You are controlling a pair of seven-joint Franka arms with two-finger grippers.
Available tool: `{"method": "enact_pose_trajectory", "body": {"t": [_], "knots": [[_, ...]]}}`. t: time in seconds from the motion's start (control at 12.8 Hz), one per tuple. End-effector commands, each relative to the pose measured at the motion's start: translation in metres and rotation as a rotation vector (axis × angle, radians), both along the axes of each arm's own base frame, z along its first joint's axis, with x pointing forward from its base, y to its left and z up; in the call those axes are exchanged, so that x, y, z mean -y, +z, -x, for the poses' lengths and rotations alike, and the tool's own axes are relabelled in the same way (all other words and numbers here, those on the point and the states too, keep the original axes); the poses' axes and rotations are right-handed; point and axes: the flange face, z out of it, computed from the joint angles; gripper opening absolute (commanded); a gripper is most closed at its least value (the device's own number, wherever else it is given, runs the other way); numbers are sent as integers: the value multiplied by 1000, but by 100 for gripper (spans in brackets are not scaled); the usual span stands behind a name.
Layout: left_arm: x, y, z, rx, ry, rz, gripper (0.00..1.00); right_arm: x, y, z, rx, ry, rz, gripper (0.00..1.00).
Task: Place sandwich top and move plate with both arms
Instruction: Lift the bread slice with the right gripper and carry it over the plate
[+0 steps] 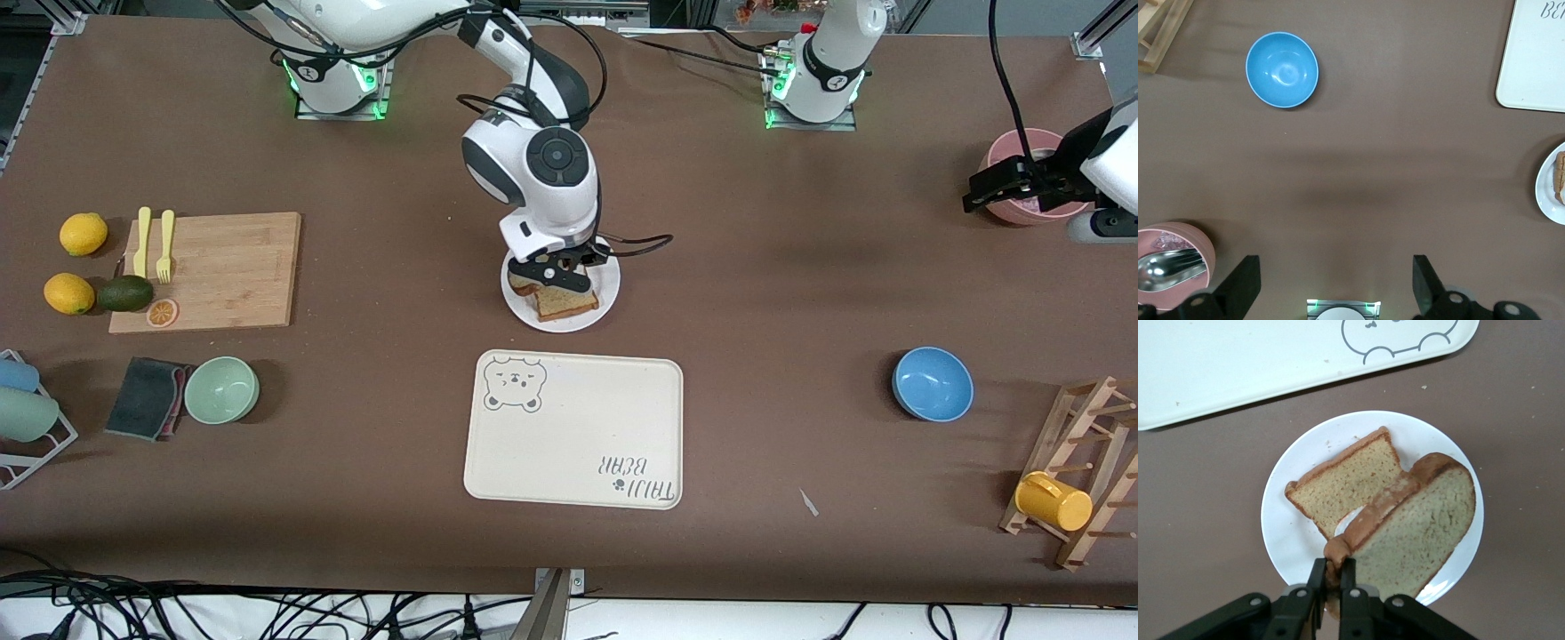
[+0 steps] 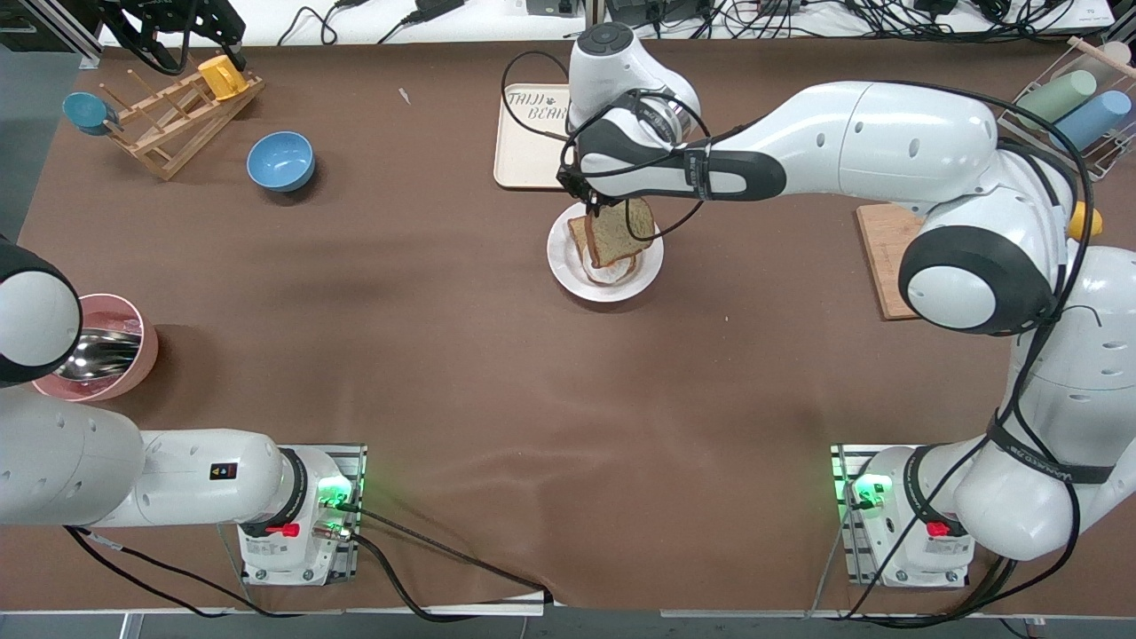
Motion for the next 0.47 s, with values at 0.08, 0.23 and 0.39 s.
{"method": "enact_pose_trajectory", "body": {"t": [0.08, 0.23, 0.39], "knots": [[-2, 0, 8, 1, -13, 17, 100, -16, -3, 1, 15, -33, -8, 0], [-1, 0, 8, 0, -13, 19, 100, -17, -2, 1, 20, -31, -9, 0], [-1, 0, 8, 0, -13, 19, 100, -7, -1, -10, 28, -45, -2, 52]]}}
